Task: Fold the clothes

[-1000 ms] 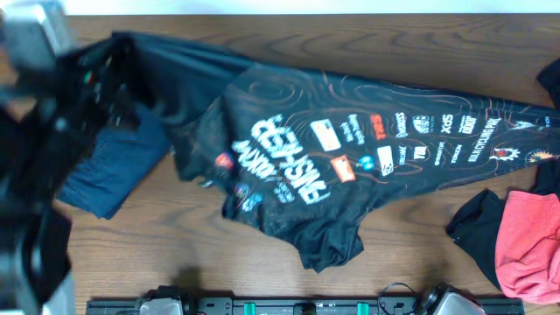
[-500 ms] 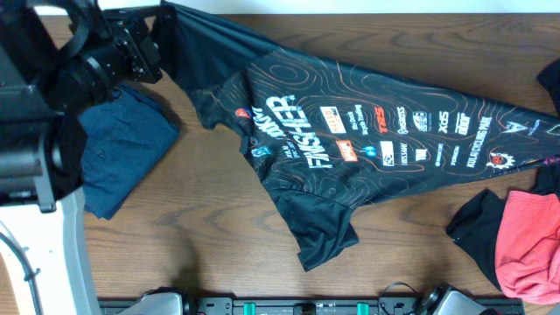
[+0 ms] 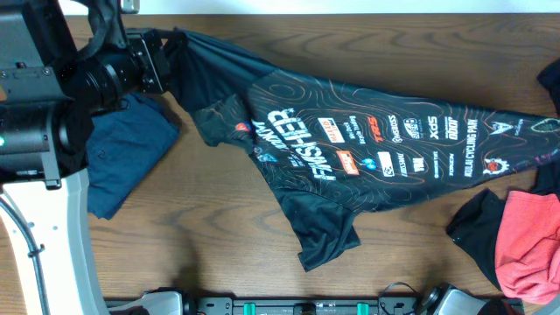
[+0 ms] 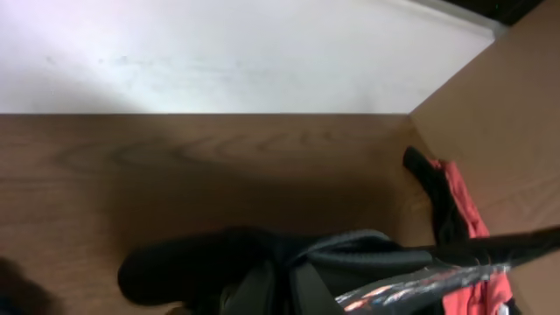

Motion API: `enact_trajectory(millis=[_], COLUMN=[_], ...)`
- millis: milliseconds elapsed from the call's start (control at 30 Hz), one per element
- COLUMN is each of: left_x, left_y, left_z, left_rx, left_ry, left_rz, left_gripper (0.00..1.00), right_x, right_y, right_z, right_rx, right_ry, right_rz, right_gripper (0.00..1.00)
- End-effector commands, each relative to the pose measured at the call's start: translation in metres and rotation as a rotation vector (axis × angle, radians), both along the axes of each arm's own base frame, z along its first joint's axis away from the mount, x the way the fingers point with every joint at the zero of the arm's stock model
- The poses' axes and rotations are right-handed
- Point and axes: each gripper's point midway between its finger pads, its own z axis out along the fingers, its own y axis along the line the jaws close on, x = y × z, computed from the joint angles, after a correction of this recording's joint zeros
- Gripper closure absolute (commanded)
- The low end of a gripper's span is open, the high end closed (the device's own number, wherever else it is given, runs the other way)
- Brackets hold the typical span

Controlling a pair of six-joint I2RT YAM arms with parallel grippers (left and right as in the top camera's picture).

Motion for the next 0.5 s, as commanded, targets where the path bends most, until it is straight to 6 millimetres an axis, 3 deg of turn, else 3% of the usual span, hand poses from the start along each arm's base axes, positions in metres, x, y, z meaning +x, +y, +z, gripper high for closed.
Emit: enact_trajectory(millis=[0,167,300,367,467], left_x=[-0.004,0.015,0.055,0.079,0.119], left_y=[0.002,0.005,0.016,0.018,0.021], left_z=[0.014,0.015,0.009,0.006,0.001], left_rx=[0.043,0.048,0.018,-0.010,-0.059], left_ry=[-0.072,-0.105,-0.102,-0.112,-0.147], left_rz=[-0.017,-0.007,0.078,0.093,0.123], left_gripper=[0.94,0.94,0.94,0.94,0.94], right_x=[0.005,0.019,0.045,0.067,0.117], right_y=[0.002,0.000,-0.012,-0.015,-0.015], right_z=[0.003,0.011,0.013,0.014,0.020], right_rx=[-0.005,-0.018,-0.012,-0.003,0.021], right_ry=[-0.017,-0.071,-0.137,-0.183,-0.306], right_rz=[0.072,0.092,0.077,0.106,0.207], right_gripper=[0.99,0.99,0.99,0.99,0.99])
